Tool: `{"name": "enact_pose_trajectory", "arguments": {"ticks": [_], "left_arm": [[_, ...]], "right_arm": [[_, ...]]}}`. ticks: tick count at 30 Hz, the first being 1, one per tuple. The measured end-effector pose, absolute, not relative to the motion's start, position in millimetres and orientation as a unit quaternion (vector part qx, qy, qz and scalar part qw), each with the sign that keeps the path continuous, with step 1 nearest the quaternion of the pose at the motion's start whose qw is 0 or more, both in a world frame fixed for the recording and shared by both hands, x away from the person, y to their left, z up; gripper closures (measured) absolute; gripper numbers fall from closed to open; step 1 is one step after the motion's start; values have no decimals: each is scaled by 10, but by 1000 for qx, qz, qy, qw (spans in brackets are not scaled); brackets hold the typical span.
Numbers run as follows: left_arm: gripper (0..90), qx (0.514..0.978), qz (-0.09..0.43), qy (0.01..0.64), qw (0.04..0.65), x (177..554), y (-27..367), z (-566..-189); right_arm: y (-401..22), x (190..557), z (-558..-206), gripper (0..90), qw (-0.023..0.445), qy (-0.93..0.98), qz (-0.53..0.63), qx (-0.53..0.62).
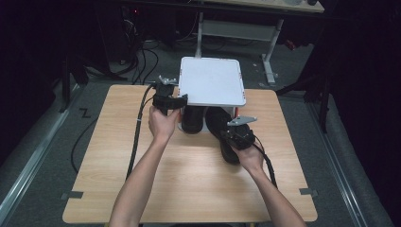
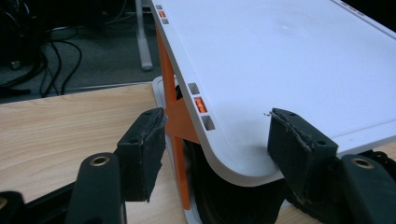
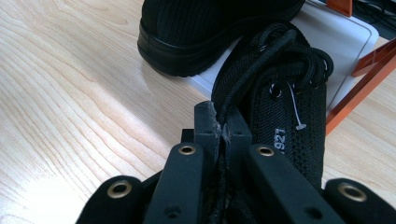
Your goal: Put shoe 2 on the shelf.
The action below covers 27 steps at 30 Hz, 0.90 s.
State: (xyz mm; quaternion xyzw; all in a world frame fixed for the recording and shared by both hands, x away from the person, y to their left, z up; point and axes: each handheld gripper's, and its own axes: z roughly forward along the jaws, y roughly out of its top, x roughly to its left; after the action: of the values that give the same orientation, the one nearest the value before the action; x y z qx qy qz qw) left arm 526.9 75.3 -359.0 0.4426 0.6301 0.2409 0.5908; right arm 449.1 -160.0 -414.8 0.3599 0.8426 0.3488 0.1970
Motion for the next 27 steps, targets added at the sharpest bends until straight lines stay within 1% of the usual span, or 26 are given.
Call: {"name": "enact_pose_trajectory", "arguments": {"ticks": [4, 10, 12, 15, 19, 23, 27], "left_arm": [[369, 439, 238, 635, 590, 5300, 777, -3586], [344, 425, 207, 649, 596, 5361, 826, -3596], [350, 435, 218, 639, 596, 5347, 811, -3603], [374, 443, 235, 626, 597, 5323, 771, -3605], [409, 446, 231, 623, 600, 5314, 767, -3604], [426, 454, 241, 615, 598, 5302, 741, -3603], [465, 463, 248, 611, 592, 5292, 708, -3590]], "right_arm": [[-1575, 4519, -4151, 874, 195, 841, 350, 363], [-1536, 4589, -4156, 873, 192, 840, 349, 369], [-1516, 4619, -4157, 873, 190, 838, 350, 373], [-1486, 4661, -4166, 872, 192, 835, 350, 378], [-1463, 4719, -4211, 872, 191, 830, 353, 387], [-1444, 4760, -4225, 871, 191, 825, 357, 395], [-1405, 4813, -4202, 870, 191, 822, 355, 402]]}}
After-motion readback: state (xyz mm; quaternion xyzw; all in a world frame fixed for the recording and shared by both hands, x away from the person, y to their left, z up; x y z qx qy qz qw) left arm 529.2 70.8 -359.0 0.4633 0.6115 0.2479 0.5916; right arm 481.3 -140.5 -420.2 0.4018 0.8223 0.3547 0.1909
